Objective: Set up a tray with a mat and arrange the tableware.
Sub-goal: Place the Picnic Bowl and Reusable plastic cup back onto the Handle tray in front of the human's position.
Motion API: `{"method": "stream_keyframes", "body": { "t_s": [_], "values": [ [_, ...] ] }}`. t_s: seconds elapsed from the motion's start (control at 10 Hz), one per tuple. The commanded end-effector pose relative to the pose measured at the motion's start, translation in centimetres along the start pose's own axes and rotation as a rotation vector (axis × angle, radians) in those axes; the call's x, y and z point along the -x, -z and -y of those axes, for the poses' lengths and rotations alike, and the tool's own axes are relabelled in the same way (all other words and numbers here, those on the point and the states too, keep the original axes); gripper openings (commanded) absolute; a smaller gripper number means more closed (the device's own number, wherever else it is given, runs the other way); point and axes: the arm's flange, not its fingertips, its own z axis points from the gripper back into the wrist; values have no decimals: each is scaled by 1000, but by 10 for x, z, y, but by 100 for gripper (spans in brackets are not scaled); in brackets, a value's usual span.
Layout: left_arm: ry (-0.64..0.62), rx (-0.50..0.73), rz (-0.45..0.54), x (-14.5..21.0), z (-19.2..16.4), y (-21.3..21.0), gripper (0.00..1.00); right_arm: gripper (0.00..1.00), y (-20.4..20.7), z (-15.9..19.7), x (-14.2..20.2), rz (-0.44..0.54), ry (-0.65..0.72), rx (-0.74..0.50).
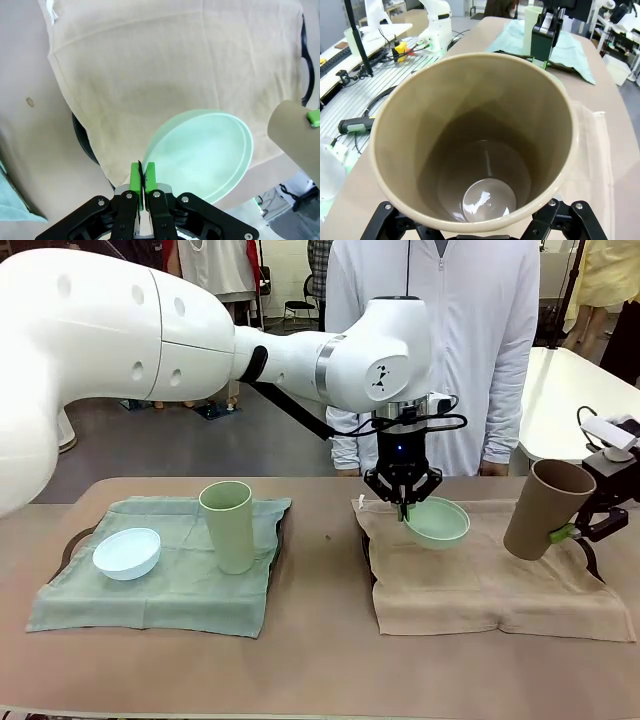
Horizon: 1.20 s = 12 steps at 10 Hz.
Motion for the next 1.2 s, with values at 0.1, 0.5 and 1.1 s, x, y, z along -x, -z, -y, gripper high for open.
{"method": "stream_keyframes", "body": {
  "t_s": [0.1,0.5,1.1],
  "values": [
    [17,5,-9,-12,2,28,4,84,20,17,20,-10,13,-34],
    [65,-4,-22,-20,8,46,24,100,31,34,44,-49,78,-46],
    [15,-14,-72,-14,-10,37,55,100,-1,14,37,-218,258,3]
  ]
}}
